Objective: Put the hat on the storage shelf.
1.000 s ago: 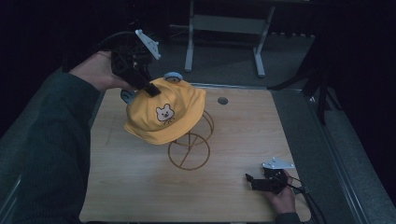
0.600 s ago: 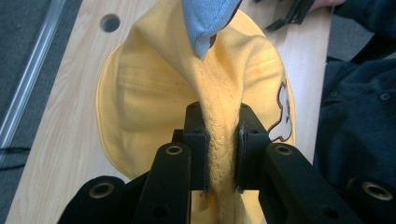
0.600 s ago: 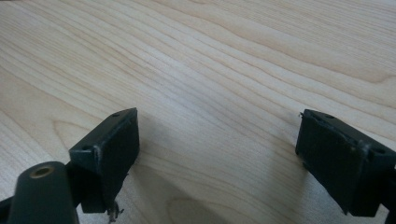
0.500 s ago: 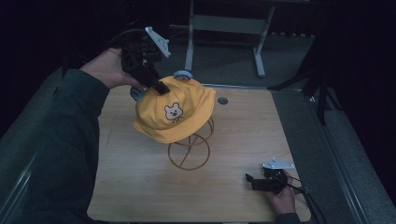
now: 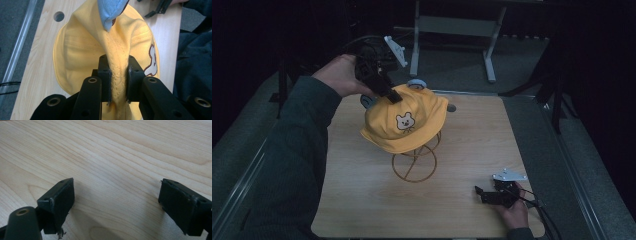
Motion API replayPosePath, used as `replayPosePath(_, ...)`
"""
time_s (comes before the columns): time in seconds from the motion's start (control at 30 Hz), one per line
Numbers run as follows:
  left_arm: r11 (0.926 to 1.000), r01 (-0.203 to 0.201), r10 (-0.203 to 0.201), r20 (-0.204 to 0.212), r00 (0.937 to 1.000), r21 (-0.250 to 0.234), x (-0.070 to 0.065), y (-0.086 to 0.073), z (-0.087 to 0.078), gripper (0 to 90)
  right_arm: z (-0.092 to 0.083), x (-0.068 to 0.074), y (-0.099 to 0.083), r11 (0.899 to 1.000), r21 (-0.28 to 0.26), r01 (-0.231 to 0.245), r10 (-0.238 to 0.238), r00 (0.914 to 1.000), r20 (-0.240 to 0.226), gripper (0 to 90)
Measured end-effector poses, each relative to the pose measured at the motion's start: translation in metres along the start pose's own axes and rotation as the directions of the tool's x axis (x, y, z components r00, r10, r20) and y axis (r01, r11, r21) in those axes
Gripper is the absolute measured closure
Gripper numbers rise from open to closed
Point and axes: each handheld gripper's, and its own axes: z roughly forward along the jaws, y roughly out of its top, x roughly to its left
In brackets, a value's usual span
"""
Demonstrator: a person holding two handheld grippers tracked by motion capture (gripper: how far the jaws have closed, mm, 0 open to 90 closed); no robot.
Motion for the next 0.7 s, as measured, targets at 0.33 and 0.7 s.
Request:
replayPosePath(0.33, 0.9998, 0.016, -0.015, -0.029, 0.9995, 0.011, 0.005, 0.005, 0.010, 77.2, 0.001, -0.001, 0.001, 1.000, 0.004, 0.003, -0.003, 1.0000, -0.002, 13.4)
replayPosePath(0.7, 0.9995, 0.024, -0.023, -0.048, 0.9986, 0.020, 0.011, 0.011, 0.025, 76.4, 0.001, 0.000, 0.002, 1.000, 0.004, -0.001, 0.001, 1.0000, -0.003, 13.5)
